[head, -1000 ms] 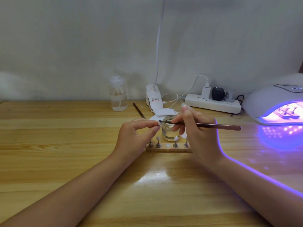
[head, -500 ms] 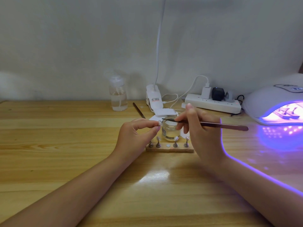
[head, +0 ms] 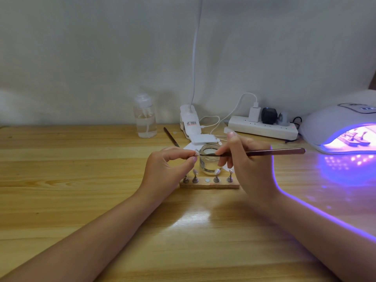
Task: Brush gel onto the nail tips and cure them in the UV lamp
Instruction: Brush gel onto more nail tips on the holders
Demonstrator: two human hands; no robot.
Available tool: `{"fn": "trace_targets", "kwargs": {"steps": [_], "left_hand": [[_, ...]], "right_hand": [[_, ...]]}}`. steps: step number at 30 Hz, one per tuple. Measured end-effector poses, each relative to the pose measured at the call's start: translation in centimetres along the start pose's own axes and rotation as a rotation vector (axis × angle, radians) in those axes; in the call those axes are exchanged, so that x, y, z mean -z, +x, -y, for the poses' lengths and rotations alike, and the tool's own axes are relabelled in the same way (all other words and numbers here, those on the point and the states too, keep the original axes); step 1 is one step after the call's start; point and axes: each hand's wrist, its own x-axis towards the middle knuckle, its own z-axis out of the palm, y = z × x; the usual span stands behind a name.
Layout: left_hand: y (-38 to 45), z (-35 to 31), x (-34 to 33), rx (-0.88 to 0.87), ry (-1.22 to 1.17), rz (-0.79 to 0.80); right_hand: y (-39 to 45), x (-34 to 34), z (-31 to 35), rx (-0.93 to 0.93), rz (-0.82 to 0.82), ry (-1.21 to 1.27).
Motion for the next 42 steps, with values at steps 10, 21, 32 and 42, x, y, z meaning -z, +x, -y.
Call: {"fn": "trace_targets", "kwargs": {"steps": [10, 21, 32, 42], "left_hand": [[0.01, 0.06, -0.05, 0.002, -0.001, -0.012], [0.07, 0.1, -0.03, -0.015, 0.001, -0.011], [0.05, 0.14, -0.06, -0.018, 0.008, -0.001], [0.01, 0.06, -0.09, 0.017, -0.016, -0.002]], "right_hand": [[0.01, -0.46, 0.18, 0.041, 0.07, -0.051], [0.18, -0.02, 0.1, 0.011, 0.024, -0.01], [0.09, -0.4, -0.03, 0.008, 0.074, -0.082], [0.34, 0.14, 0.0, 0.013, 0.016, -0.008]]}}
